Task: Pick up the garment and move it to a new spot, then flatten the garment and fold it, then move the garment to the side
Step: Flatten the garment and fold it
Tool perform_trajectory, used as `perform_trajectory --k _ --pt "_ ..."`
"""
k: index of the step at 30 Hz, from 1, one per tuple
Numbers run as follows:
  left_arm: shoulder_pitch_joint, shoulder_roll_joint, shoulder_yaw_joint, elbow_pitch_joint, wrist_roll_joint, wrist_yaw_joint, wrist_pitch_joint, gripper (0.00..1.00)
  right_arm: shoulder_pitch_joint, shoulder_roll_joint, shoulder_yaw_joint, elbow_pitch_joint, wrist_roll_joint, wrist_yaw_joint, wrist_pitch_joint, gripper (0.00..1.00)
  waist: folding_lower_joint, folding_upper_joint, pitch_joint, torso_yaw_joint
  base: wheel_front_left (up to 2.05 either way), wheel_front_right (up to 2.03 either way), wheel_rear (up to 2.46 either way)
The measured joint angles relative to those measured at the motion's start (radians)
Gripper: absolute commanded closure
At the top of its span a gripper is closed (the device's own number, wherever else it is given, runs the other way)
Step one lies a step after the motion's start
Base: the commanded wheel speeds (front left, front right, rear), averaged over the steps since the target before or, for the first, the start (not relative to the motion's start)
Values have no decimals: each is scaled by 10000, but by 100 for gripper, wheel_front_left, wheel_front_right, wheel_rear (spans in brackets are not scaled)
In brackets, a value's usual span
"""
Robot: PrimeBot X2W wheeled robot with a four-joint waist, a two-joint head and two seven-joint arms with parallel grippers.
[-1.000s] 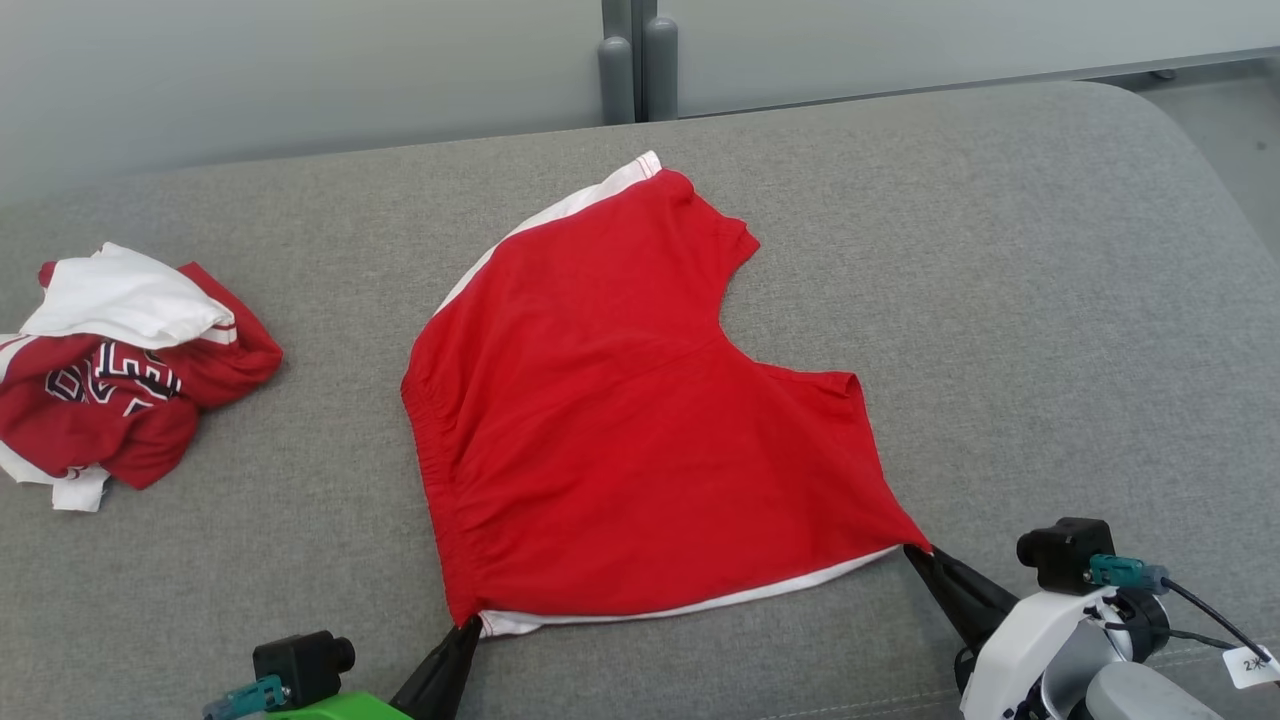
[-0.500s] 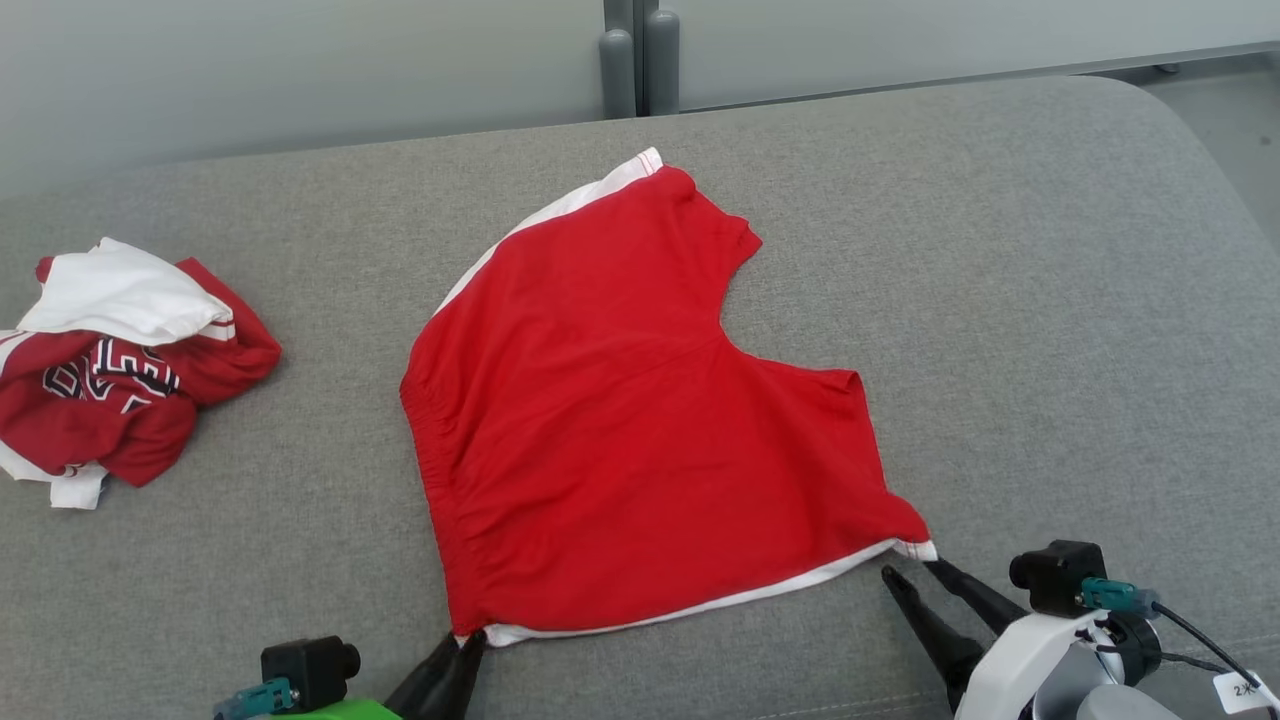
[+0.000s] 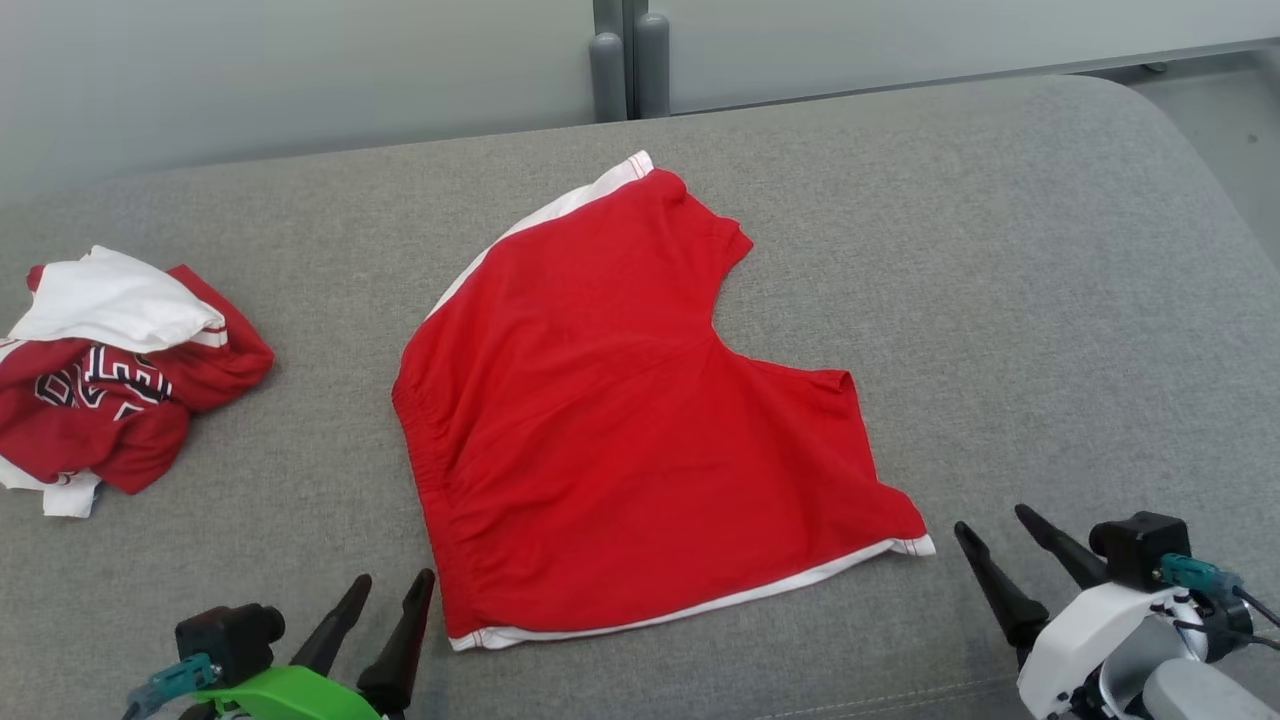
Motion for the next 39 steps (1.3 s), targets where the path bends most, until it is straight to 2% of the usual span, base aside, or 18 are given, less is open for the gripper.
perform_trajectory --k 5,9,15,21,22,30,34,39 --pt "-8 -82 575 -295 82 205 -485 0 -261 -261 -523 -426 -276 -364 -180 0 0 0 -197 -11 0 0 0" --pt "-58 -261 840 -380 562 387 -663 0 -580 -247 -867 -715 -384 -706 -253 0 0 0 -420 -10 0 0 0" --pt "-319 -575 1068 -456 1237 525 -740 0 -832 -113 -959 -970 -775 -1026 -334 0 0 0 -837 -6 0 0 0" --pt "-328 -926 1371 -502 1595 616 -746 0 -937 278 -918 -1256 -903 -1057 -337 0 0 -1 -1147 0 0 0 0" --pt "-328 -1003 1526 -527 1829 617 -748 0 -937 445 -949 -1342 -966 -1183 -337 0 0 -1 -1207 4 0 0 0" --pt "-262 -1122 1958 -506 2462 685 -748 0 -933 1099 -1095 -1567 -970 -1329 -341 0 0 0 -1262 3 0 0 0" --pt "-28 -1279 2291 -516 2654 690 -748 0 -928 1402 -1484 -1770 -974 -1492 -353 0 0 -1 -1284 1 0 0 0" --pt "259 -1544 2581 -485 3099 690 -748 0 -905 1647 -1672 -1871 -1168 -1498 -353 0 0 -1 -1291 5 0 0 0"
